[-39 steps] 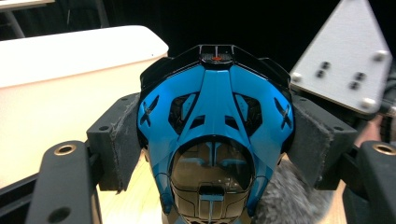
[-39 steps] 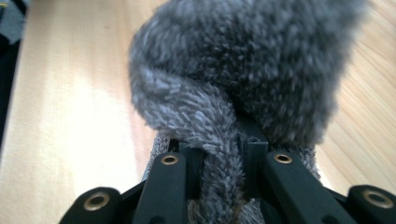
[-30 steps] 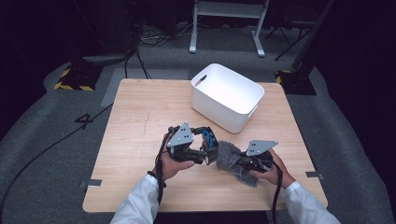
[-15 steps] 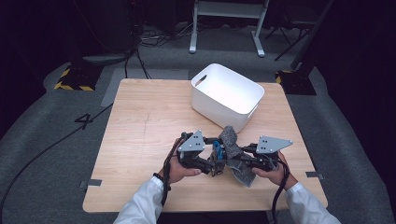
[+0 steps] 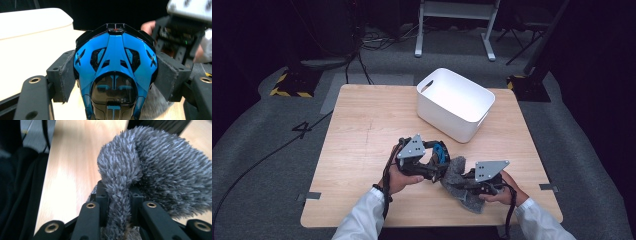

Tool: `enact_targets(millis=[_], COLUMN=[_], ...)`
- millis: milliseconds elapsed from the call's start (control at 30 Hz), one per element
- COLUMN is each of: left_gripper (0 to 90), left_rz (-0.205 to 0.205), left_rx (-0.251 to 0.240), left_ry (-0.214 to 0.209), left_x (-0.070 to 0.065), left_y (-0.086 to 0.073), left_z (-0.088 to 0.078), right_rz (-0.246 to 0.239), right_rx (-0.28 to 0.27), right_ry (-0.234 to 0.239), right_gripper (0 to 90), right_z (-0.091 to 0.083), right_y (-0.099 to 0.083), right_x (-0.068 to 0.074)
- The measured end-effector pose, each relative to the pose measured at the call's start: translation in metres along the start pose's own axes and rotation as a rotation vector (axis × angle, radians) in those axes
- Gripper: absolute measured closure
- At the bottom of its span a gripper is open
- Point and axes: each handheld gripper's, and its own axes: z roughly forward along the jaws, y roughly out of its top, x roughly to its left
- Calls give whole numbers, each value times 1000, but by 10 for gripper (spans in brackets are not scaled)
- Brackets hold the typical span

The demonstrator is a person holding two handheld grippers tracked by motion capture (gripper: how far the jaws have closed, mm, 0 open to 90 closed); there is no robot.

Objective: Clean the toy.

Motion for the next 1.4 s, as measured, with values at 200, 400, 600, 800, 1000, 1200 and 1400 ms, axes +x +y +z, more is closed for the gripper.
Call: enact_targets(millis=[200,400,600,800,1000,1200,1400], left_gripper=[263,262,263,262,263,263,263], left_rz=[15,21,49,52,51,59,55], left_rx=[-54,-90,-60,-30,14,42,54], left_ry=[-26,-70,-134,-146,-166,-202,-168], left_x=[-2,-7,-14,-12,-10,-16,-14], left_y=[8,13,13,8,1,-1,-3], left_z=[-11,-13,-5,-3,4,17,17], right_rz=[15,90,104,101,148,147,101], right_rx=[97,115,84,25,-48,-119,-102], right_ry=[-6,-36,-71,-113,-184,-179,-129], right_gripper=[765,765,765,765,767,767,767], right_z=[21,35,32,9,-18,-27,-17], right_y=[-9,-14,-10,-10,-10,0,4], right_x=[-1,-12,-17,-18,-29,-26,-16])
